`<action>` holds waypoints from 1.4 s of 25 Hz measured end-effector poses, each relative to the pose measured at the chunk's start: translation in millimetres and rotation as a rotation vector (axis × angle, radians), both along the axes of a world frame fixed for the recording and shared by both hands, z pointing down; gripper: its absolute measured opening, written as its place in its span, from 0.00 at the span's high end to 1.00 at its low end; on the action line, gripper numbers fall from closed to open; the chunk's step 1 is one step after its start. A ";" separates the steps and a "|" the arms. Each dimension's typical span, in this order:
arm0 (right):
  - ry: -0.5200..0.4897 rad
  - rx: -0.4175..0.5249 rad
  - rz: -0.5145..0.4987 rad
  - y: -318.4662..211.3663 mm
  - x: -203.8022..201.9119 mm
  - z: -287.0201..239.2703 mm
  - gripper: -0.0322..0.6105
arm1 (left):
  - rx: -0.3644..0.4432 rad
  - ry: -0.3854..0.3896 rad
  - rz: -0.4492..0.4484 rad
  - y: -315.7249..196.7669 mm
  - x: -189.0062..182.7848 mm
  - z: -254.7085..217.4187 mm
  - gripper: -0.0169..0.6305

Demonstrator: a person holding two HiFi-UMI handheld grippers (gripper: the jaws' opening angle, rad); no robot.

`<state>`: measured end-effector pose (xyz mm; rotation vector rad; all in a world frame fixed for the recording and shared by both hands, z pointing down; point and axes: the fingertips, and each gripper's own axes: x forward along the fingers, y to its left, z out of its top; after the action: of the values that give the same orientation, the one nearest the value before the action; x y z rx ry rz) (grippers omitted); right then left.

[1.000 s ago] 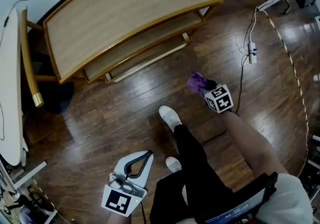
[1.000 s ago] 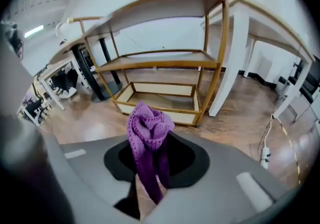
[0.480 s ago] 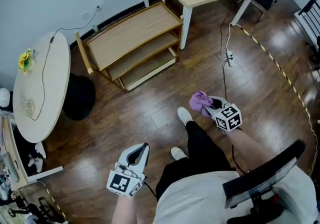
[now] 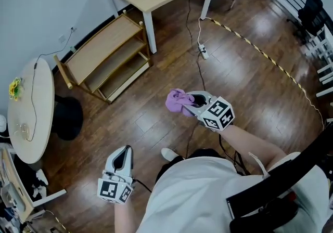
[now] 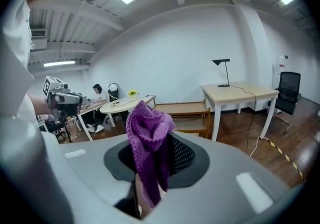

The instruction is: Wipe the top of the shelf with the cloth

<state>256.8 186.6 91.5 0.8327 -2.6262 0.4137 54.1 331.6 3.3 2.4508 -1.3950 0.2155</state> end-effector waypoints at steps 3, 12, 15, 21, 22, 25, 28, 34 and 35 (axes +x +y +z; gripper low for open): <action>-0.030 0.043 -0.035 17.5 25.5 -27.5 0.80 | 0.005 -0.009 -0.005 9.0 32.9 -11.3 0.94; -0.155 0.122 -0.032 72.7 141.8 -100.9 0.80 | 0.021 -0.014 0.060 45.0 169.5 -33.0 0.94; -0.188 0.139 -0.037 94.8 172.2 -115.2 0.80 | 0.029 -0.022 0.082 57.8 203.8 -37.8 0.94; -0.247 0.157 -0.025 138.4 224.6 -131.9 0.80 | 0.036 -0.024 0.118 90.0 260.3 -43.5 0.94; -0.254 0.158 -0.020 145.2 231.9 -133.7 0.80 | 0.033 -0.027 0.129 95.5 268.1 -43.4 0.94; -0.283 0.168 -0.001 168.1 252.6 -138.1 0.80 | 0.023 -0.035 0.160 113.7 287.8 -41.6 0.94; -0.306 0.186 0.004 187.9 268.6 -145.2 0.80 | 0.026 -0.042 0.183 126.2 303.3 -38.6 0.94; -0.316 0.196 0.018 203.2 284.9 -152.0 0.80 | 0.028 -0.043 0.223 132.5 322.8 -39.9 0.94; -0.313 0.197 0.022 203.3 285.7 -152.3 0.80 | 0.026 -0.045 0.232 132.5 324.5 -39.6 0.94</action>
<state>542.4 389.9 -60.8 0.9235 -2.9881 0.3166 378.6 464.0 -36.3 2.6433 -1.1347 0.3075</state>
